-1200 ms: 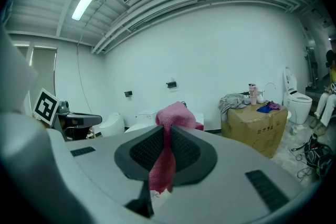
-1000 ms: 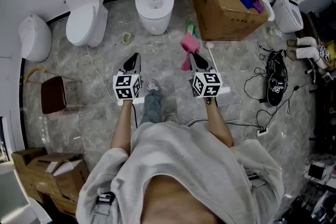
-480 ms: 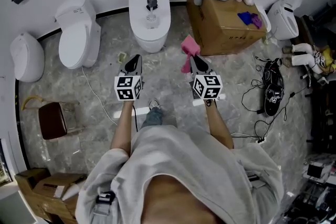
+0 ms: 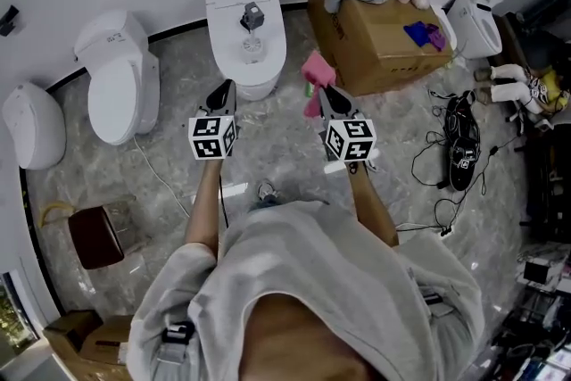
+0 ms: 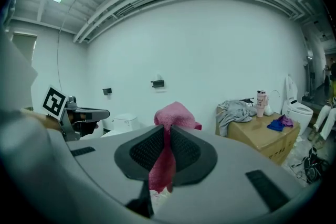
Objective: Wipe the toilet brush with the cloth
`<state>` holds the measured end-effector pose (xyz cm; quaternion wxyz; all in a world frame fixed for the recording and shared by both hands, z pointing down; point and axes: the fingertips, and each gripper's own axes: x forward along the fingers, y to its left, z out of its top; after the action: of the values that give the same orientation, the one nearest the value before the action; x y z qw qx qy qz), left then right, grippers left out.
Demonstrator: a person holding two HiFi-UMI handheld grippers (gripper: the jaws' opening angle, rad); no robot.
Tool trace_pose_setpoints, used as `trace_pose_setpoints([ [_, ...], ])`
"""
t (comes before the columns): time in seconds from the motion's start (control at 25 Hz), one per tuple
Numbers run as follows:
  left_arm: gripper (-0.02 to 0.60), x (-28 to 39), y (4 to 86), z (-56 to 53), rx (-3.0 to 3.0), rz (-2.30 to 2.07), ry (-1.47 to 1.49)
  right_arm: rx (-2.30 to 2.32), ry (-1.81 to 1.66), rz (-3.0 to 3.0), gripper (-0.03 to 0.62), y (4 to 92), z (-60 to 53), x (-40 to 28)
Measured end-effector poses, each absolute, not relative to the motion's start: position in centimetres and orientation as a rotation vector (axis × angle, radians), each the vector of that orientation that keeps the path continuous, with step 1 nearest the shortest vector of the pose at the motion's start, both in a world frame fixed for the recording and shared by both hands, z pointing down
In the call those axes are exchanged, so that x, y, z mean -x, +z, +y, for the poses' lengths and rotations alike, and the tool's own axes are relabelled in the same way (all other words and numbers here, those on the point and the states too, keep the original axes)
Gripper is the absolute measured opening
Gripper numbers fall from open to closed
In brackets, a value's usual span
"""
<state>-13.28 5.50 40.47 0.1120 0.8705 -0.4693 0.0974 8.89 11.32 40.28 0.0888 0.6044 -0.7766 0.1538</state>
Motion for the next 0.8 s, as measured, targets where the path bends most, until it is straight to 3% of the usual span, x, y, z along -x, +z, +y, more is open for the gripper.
trace_pose_setpoints([
  [0.8,0.024,12.2,45.6,-4.0,-2.436,-1.417,0.394,-1.675,0.616,-2.323,0.06,46.4,-0.1,-9.4],
])
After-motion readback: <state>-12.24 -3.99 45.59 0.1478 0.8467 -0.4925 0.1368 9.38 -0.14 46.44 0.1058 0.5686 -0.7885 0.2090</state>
